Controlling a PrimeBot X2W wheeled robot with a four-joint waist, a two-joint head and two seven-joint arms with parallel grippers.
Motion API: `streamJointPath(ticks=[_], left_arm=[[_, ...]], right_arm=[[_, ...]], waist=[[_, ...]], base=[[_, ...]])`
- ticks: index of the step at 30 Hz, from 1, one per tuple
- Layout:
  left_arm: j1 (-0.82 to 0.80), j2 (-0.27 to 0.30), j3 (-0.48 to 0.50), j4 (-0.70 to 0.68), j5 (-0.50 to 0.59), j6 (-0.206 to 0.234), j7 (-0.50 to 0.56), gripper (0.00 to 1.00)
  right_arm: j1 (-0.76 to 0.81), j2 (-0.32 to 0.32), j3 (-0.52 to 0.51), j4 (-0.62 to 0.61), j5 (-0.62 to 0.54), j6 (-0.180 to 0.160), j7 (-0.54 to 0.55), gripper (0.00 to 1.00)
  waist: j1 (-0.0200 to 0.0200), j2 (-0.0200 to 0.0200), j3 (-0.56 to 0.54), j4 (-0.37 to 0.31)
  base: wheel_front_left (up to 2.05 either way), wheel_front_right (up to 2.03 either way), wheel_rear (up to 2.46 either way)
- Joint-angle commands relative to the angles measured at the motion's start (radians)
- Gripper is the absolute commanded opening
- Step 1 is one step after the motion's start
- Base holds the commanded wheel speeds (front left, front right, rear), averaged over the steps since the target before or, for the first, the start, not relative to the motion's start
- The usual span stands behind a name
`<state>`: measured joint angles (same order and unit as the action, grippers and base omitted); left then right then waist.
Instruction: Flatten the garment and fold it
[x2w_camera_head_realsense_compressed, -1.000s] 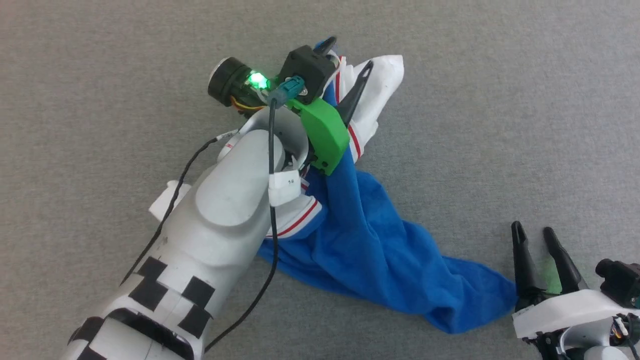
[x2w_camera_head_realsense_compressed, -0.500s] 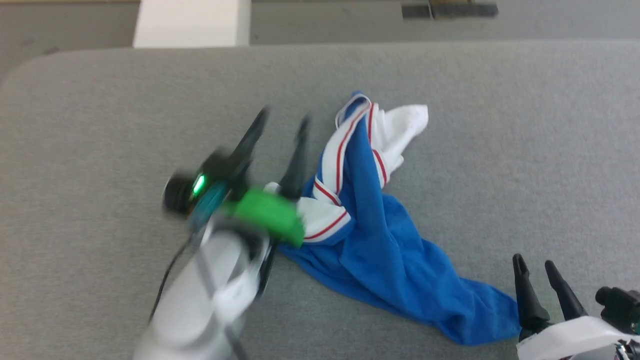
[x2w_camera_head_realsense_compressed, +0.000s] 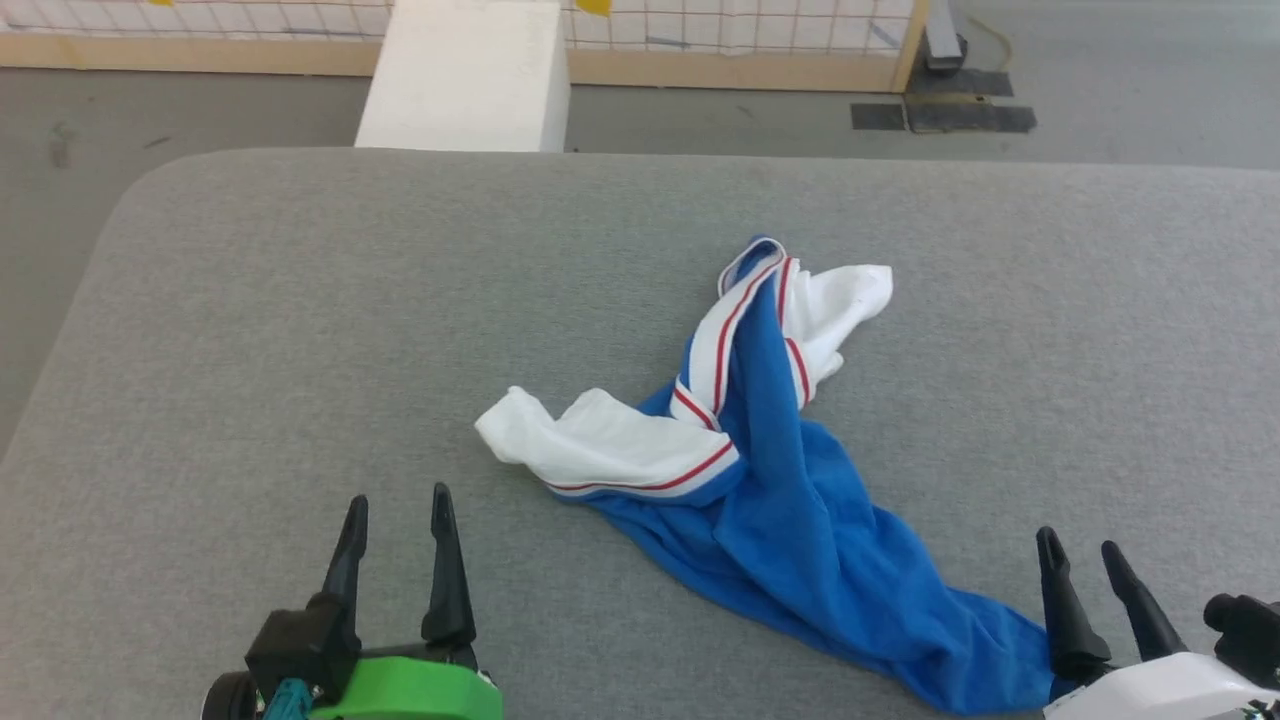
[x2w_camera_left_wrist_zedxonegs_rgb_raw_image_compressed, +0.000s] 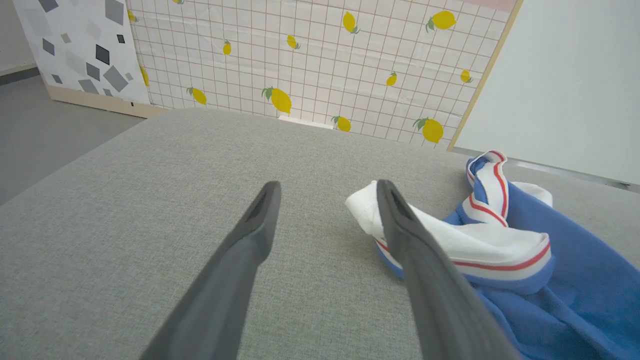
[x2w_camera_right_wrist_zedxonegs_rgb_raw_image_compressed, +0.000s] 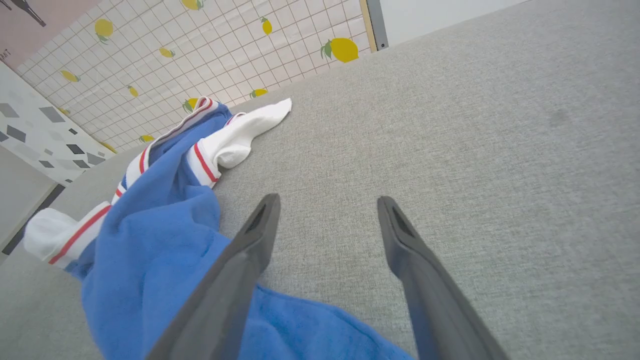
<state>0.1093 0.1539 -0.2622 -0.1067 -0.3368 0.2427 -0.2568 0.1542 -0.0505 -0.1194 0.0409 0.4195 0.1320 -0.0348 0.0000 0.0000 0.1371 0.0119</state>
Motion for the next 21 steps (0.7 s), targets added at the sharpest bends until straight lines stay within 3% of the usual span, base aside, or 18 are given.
streamJointPath(ticks=[1,8,14,21], left_arm=[[0.010,-0.011,0.010,-0.004,0.012,-0.013,-0.005,1.00],[-0.004,-0.057,0.031,0.003,0.035,-0.063,-0.005,1.00],[-0.054,-0.084,0.027,0.021,0.051,-0.099,-0.005,1.00],[-0.114,-0.099,0.011,0.041,0.060,-0.122,-0.005,1.00]], right_arm=[[0.005,0.000,-0.005,-0.014,-0.013,-0.001,0.006,1.00],[-0.113,0.000,-0.026,-0.108,-0.094,-0.001,0.105,1.00],[-0.351,-0.006,-0.029,-0.135,-0.134,-0.001,0.374,1.00],[-0.603,-0.083,-0.022,-0.011,-0.179,-0.001,0.659,1.00]], waist=[[0.0000,0.0000,-0.004,0.014],[0.0000,0.0000,0.039,0.040],[0.0000,0.0000,0.119,0.061],[0.0000,0.0000,0.202,0.104]], base=[[0.00,0.00,0.00],[0.00,0.00,0.00],[0.00,0.00,0.00],[0.00,0.00,0.00]])
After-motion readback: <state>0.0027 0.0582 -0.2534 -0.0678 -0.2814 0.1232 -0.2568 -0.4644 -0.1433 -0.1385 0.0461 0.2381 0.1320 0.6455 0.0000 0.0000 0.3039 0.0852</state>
